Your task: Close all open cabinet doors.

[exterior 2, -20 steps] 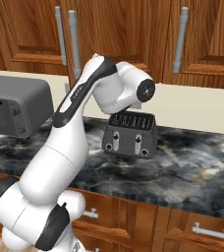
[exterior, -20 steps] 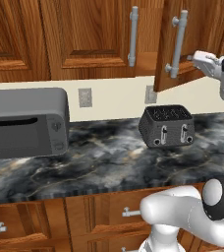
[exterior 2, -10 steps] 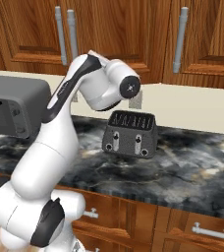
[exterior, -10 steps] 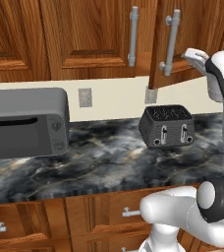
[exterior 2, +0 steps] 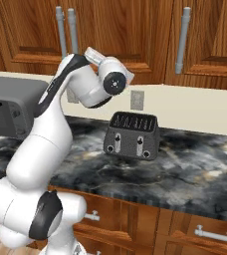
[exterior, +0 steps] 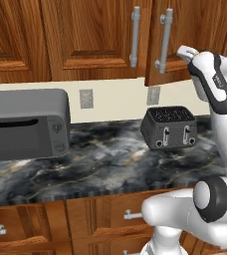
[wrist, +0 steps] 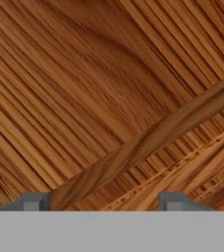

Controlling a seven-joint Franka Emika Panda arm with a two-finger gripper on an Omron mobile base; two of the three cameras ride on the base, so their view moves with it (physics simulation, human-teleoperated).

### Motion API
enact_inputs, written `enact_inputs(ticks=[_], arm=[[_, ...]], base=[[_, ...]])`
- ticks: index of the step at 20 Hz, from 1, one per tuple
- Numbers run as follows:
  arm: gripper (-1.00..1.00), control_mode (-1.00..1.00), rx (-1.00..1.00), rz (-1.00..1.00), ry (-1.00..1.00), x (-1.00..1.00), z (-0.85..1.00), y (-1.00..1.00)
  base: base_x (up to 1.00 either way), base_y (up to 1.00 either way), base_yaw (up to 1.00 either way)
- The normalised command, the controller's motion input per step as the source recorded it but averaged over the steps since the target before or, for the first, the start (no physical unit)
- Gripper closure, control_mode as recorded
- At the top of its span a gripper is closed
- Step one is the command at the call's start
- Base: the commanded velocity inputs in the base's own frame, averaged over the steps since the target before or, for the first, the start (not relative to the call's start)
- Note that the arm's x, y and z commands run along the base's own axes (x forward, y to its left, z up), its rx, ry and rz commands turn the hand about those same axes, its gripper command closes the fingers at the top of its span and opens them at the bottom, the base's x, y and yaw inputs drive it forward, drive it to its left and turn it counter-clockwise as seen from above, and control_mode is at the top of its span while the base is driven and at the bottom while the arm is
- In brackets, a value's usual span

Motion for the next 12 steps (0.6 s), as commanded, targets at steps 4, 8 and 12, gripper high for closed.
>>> enact_inputs(ticks=[4, 8, 12], arm=[[-1.00, -1.00, -0.03, -0.17, 0.00, 0.58, 0.00, 0.00], [-1.00, -1.00, -0.02, -0.17, 0.01, 0.54, 0.00, 0.00], [-1.00, -1.00, -0.01, -0.17, 0.02, 0.45, 0.00, 0.00]], base=[[0.00, 0.00, 0.00], [0.00, 0.00, 0.00], [0.00, 0.00, 0.00]])
